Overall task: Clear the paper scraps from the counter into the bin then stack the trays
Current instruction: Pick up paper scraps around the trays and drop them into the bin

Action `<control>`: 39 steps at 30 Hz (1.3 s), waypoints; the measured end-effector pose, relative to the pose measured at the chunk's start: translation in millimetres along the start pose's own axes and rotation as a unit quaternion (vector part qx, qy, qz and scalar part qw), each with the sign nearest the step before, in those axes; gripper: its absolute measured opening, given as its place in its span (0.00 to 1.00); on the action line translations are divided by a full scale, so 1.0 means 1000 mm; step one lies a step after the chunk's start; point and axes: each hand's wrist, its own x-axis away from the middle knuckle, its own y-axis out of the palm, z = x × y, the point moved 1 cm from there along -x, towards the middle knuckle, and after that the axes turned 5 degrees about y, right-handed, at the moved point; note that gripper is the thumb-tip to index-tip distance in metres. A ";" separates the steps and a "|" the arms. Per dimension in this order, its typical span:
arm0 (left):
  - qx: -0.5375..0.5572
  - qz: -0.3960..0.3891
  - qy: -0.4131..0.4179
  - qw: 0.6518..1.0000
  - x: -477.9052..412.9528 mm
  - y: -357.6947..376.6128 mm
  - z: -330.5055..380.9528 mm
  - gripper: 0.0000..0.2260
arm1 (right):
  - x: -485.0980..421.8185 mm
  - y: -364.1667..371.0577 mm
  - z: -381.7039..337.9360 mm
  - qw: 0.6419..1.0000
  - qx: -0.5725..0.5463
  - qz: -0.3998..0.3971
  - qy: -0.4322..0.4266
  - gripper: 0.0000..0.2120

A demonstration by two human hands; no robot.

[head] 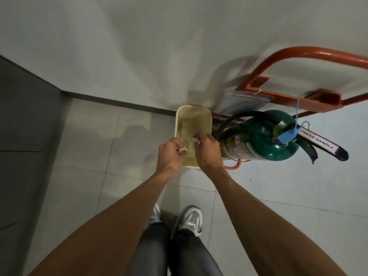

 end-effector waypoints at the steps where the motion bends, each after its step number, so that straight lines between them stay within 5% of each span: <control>1: -0.002 -0.009 0.005 1.000 -0.005 0.004 -0.001 0.05 | -0.006 0.003 -0.001 1.000 0.004 0.002 0.008 0.10; 6: -0.029 -0.054 0.068 0.996 -0.002 -0.004 0.006 0.18 | -0.014 -0.008 -0.014 0.999 0.016 0.014 0.030 0.16; 17: -0.067 0.015 0.116 0.991 0.104 -0.162 0.046 0.17 | 0.094 -0.110 -0.123 0.999 0.000 0.017 -0.035 0.12; 26: -0.067 0.142 0.075 0.985 0.277 -0.330 0.087 0.17 | 0.242 -0.219 -0.263 0.977 -0.023 0.036 -0.211 0.16; 39: 0.008 0.367 -0.015 0.930 0.497 -0.511 0.069 0.15 | 0.401 -0.287 -0.436 0.942 -0.041 -0.025 -0.333 0.16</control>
